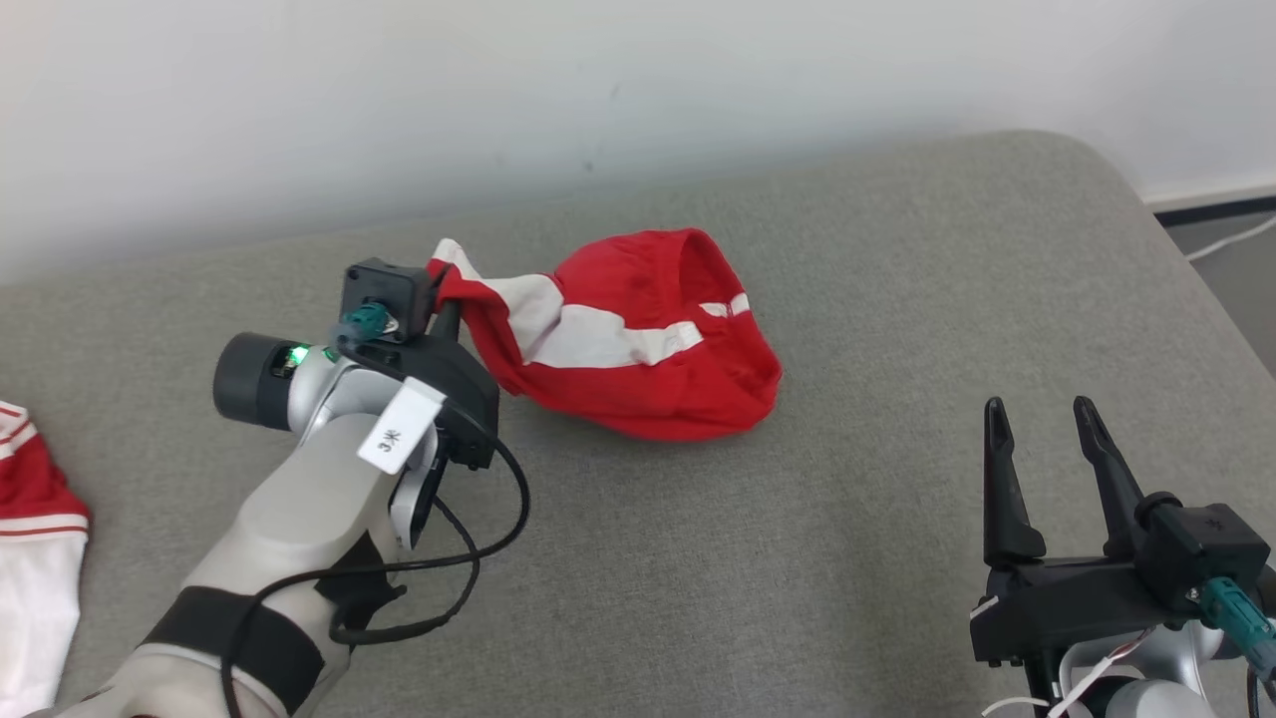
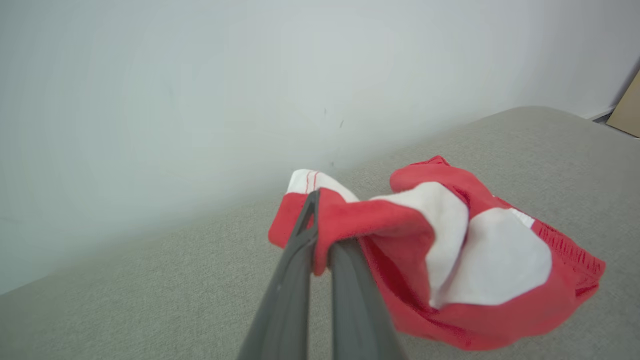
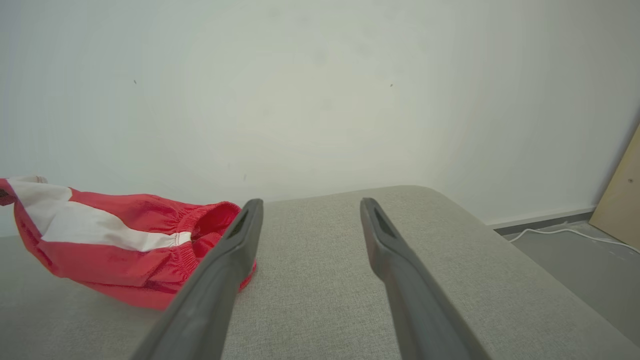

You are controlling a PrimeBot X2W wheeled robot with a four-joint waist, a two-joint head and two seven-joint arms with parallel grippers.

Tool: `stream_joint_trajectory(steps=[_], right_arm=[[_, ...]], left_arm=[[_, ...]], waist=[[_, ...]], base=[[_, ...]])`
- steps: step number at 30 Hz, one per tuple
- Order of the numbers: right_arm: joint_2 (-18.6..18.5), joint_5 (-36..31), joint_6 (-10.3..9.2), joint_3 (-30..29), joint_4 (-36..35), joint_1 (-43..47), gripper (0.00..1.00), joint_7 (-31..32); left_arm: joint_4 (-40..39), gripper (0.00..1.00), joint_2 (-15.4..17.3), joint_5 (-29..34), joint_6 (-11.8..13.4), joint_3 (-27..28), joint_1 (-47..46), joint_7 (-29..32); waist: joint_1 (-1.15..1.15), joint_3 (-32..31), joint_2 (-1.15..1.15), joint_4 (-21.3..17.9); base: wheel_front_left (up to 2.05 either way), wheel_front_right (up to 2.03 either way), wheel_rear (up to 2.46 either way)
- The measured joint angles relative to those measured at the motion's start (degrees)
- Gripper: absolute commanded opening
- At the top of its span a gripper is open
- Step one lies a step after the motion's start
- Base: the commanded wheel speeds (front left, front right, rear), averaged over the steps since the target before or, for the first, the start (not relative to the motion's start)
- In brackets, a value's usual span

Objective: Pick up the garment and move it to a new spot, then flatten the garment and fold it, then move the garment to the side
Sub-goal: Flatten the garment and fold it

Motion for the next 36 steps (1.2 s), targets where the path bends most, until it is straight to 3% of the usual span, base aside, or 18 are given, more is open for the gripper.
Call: stream_joint_trajectory(steps=[4, 8, 14, 15, 16, 17, 28, 36], right_arm=[[0.0, 0.1, 0.0, 0.0, 0.2, 1.0, 1.0, -0.4], [0.0, 0.4, 0.0, -0.1, 0.2, 2.7, 1.0, -0.5], [0.0, 0.5, 0.0, -1.3, -0.8, 4.8, 1.0, -0.8], [0.0, 0.5, 0.0, -1.2, -0.9, 4.8, 1.0, -0.8], [0.0, 0.5, 0.0, -1.1, -1.0, 4.7, 1.0, -0.8], [0.0, 0.5, 0.0, -0.9, -1.1, 4.7, 1.0, -0.8], [0.0, 0.5, 0.0, -0.9, -0.1, 4.5, 1.0, -0.8], [-0.3, 0.5, 0.0, -2.2, 2.3, 5.7, 1.0, -0.6]], left_arm=[[-0.3, 0.0, 1.2, -2.0, 0.5, 4.1, 2.5, -0.9], [2.6, 0.0, 2.9, -5.6, 0.5, 6.9, 12.3, -0.8], [5.4, 0.01, 1.2, -7.2, 0.5, 6.5, 22.7, -0.4], [5.4, 0.48, 0.8, -7.3, 0.5, 6.5, 22.8, -0.4], [5.4, 0.8, 0.5, -7.3, 0.5, 6.6, 22.7, -0.4], [5.4, 1.0, 0.4, -7.3, 0.5, 6.7, 22.7, -0.4], [3.4, 1.0, 0.4, -8.5, 0.4, 8.0, 26.0, -0.5], [-9.8, 1.0, 3.2, -11.6, -4.9, 14.3, 28.4, -1.0]], waist=[[0.0, -2.0, 0.0, 1.3], [-0.01, -3.8, 0.0, 2.3], [-0.01, -4.9, 0.0, 3.9], [-0.01, -5.0, -0.01, 4.2], [-0.01, -5.0, 0.0, 4.4], [-0.01, -5.0, 0.0, 4.6], [-0.01, -6.2, 0.0, 5.6], [0.0, -7.7, 0.0, 7.5]], base=[[0.0, 0.0, 0.0], [0.0, 0.0, 0.0], [0.0, 0.0, 0.0], [0.0, 0.0, 0.0], [0.0, 0.0, 0.0], [0.0, 0.0, 0.0], [0.0, 0.0, 0.0], [0.0, 0.0, 0.0]])
